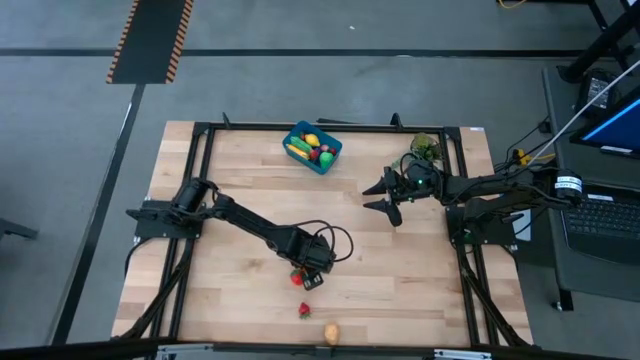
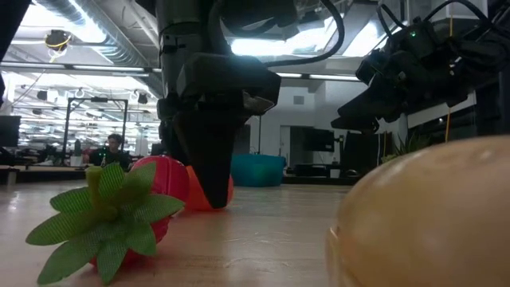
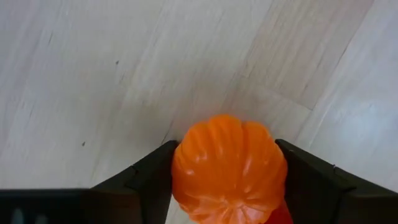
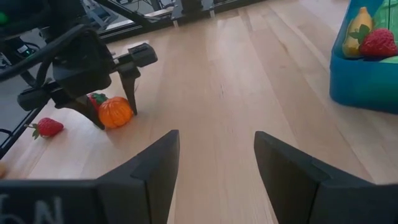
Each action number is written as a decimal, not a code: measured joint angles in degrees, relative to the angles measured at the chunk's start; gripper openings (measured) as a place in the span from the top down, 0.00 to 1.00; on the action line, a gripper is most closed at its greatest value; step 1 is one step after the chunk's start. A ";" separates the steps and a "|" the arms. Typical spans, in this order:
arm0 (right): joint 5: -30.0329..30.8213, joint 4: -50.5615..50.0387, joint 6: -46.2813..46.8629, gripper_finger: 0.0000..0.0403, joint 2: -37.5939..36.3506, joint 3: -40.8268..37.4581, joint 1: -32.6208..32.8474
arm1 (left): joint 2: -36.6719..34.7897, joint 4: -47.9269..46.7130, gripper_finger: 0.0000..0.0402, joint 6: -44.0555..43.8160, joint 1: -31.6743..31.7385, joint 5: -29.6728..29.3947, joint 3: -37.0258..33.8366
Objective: Pick and placing Produce into tupperware
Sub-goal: Put the orange pumpkin into the blue bin
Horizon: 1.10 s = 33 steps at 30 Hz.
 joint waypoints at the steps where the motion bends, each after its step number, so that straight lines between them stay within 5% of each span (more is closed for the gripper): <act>1: 0.00 0.02 -0.03 0.48 0.00 0.00 0.00 | 0.00 -0.14 0.42 0.04 0.00 0.01 0.00; 14: 0.00 -0.78 0.09 0.48 0.00 0.00 0.00 | -3.89 -6.03 0.42 15.26 1.24 4.95 -0.66; 28: 0.02 -2.36 0.19 0.48 0.02 0.00 -0.01 | -15.33 -14.33 0.42 20.50 3.41 -2.52 -0.26; 33: 0.02 -2.78 0.38 0.48 0.02 0.00 0.00 | -21.15 -16.93 0.42 20.70 2.08 -9.32 -0.21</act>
